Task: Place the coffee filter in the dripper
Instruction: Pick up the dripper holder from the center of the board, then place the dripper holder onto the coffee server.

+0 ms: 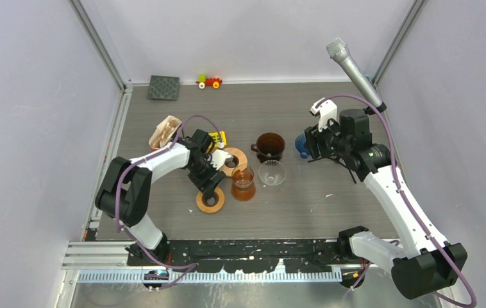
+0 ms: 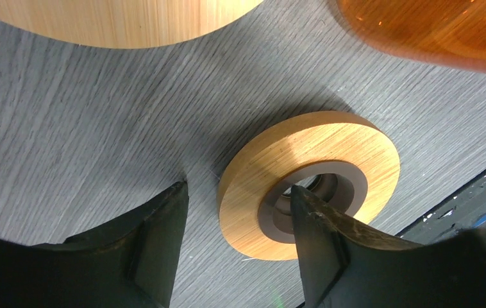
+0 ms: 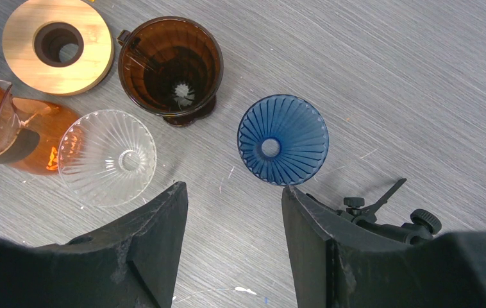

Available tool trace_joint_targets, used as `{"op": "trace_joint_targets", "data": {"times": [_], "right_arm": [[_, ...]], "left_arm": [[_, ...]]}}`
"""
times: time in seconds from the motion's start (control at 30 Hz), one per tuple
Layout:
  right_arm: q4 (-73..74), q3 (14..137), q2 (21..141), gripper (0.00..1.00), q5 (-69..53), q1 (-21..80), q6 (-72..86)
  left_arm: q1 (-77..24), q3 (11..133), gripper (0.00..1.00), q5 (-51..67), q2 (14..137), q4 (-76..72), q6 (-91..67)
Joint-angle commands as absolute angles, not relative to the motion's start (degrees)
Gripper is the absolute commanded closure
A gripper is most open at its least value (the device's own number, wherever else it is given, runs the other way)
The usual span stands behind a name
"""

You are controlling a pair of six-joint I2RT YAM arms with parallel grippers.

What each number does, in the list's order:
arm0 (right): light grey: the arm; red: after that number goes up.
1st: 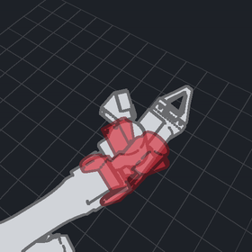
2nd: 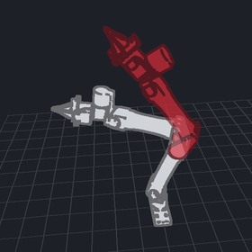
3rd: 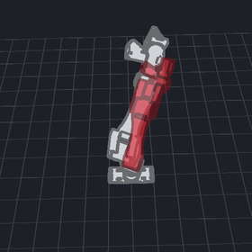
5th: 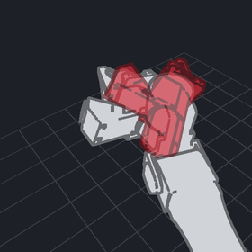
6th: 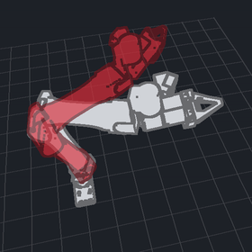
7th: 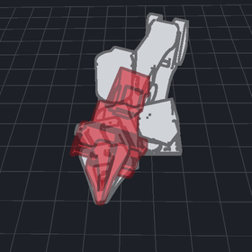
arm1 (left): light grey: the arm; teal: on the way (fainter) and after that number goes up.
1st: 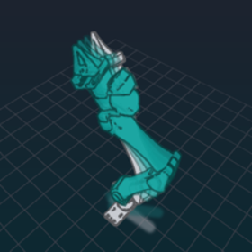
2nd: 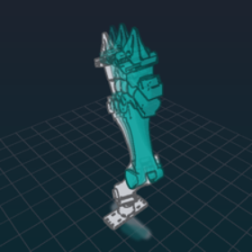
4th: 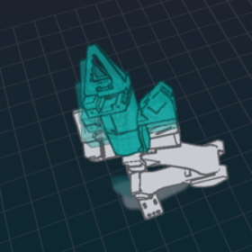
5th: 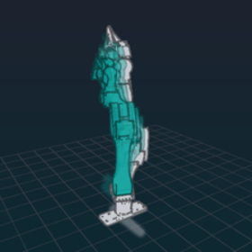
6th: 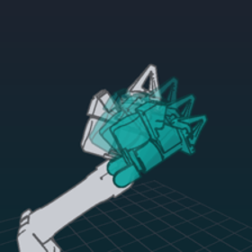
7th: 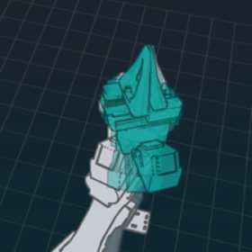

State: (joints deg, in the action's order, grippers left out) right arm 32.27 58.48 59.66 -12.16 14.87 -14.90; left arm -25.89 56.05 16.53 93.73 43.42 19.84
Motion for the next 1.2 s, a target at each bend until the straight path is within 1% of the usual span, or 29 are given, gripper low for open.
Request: {"op": "trace_joint_targets", "data": {"times": [0.0,0.17,0.27,0.5,0.57,0.67,0.77,0.9,1.17], "right_arm": [[31.46,58.89,59.95,0.39,-12.48,14.75,-15.53],[31.54,58.89,60.20,0.39,-12.54,14.77,-15.58],[31.55,58.89,60.02,0.39,-12.48,14.70,-15.63],[31.46,58.94,59.22,0.39,-12.57,14.71,-15.57],[31.31,58.89,58.97,0.39,-12.67,14.65,-15.64],[31.29,58.88,59.12,0.39,-12.74,14.69,-15.56],[31.58,59.10,59.23,0.39,-12.81,14.74,-15.56],[31.56,59.08,58.54,0.39,-12.90,14.63,-15.45],[31.64,59.16,58.26,0.39,-13.01,14.58,-15.42]], "left_arm": [[-26.19,55.90,0.43,17.32,93.22,41.62,18.84],[-26.13,56.47,0.63,18.01,91.65,43.66,19.33],[-25.51,57.25,0.68,17.90,89.78,45.97,20.28],[-22.51,61.52,0.71,17.43,80.58,53.71,23.00],[-22.42,63.74,0.71,18.22,77.15,56.18,23.28],[-22.65,69.44,0.71,20.53,75.40,59.16,21.12],[-24.97,76.89,0.72,20.69,77.22,61.84,19.33],[-30.60,85.36,0.72,17.75,81.64,62.86,17.10],[-39.75,96.75,0.70,13.93,93.57,65.38,15.18]]}}
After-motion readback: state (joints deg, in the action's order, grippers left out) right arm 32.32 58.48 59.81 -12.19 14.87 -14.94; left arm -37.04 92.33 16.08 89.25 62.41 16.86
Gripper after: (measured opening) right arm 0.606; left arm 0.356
